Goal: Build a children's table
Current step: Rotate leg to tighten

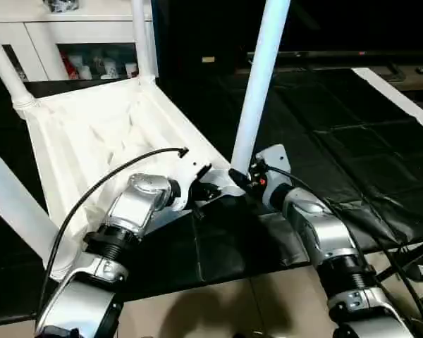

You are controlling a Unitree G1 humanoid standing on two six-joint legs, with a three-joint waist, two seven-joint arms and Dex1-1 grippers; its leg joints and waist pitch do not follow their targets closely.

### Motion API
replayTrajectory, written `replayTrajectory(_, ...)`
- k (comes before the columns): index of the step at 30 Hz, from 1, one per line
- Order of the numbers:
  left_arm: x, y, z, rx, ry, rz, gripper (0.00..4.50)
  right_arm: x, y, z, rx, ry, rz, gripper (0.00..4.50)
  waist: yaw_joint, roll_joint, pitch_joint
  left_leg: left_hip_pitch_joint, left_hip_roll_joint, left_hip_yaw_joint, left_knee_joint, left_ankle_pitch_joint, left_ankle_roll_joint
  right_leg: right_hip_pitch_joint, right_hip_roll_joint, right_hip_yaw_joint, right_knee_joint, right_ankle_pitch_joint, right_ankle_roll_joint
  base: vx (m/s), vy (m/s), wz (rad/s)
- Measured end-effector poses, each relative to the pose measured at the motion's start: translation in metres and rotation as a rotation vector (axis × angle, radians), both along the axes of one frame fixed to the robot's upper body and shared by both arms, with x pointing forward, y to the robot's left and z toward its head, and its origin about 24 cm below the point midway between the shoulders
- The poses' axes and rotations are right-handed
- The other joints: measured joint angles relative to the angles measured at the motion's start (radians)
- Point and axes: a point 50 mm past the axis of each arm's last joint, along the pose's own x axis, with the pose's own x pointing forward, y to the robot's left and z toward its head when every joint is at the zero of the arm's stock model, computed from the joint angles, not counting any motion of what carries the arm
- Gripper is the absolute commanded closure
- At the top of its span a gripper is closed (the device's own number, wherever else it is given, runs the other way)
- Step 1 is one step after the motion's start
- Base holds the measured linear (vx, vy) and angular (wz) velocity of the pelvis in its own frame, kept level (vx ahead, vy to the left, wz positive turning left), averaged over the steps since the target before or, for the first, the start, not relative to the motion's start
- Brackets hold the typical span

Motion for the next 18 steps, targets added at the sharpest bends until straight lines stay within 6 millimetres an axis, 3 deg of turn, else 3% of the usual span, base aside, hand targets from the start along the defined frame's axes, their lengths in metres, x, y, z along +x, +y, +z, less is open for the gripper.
replayTrajectory(3, -0.002, 0.000, 0.000, 0.000, -0.002, -0.013, 4.50, -0.003, -0.002, -0.001, 0.033, 0.005, 0.015, 1.87, 0.002, 0.000, 0.000, 0.001, 0.000, 0.000, 0.000, 0.000, 0.000, 0.001, 0.000, 0.000, 0.000, 0.000, 0.000, 0.000, 0.000, 0.00)
replayTrajectory(9, -0.011, 0.011, -0.001, 0.006, 0.012, -0.163, 4.50, -0.022, -0.037, 0.004, 0.049, -0.002, 0.253, 1.25, 0.022, 0.002, 0.001, 0.003, 0.000, 0.000, 0.000, 0.000, 0.000, 0.002, 0.000, 0.000, 0.000, 0.000, 0.000, 0.000, 0.000, 0.00)
replayTrajectory(13, -0.012, 0.018, 0.000, 0.022, 0.007, -0.203, 4.50, -0.025, -0.043, 0.010, 0.051, -0.011, 0.349, 0.91, 0.024, 0.001, 0.001, 0.003, 0.000, 0.000, 0.003, 0.001, 0.000, 0.002, 0.000, 0.000, 0.001, 0.001, 0.001, 0.000, 0.000, 0.00)
replayTrajectory(18, -0.021, 0.035, 0.000, 0.038, 0.024, -0.354, 4.50, -0.031, -0.071, 0.019, -0.002, 0.031, 0.501, 0.37, 0.045, 0.000, 0.001, 0.002, 0.000, 0.000, 0.004, 0.001, 0.000, 0.004, 0.000, 0.001, 0.001, 0.001, 0.001, 0.000, 0.000, 0.00)
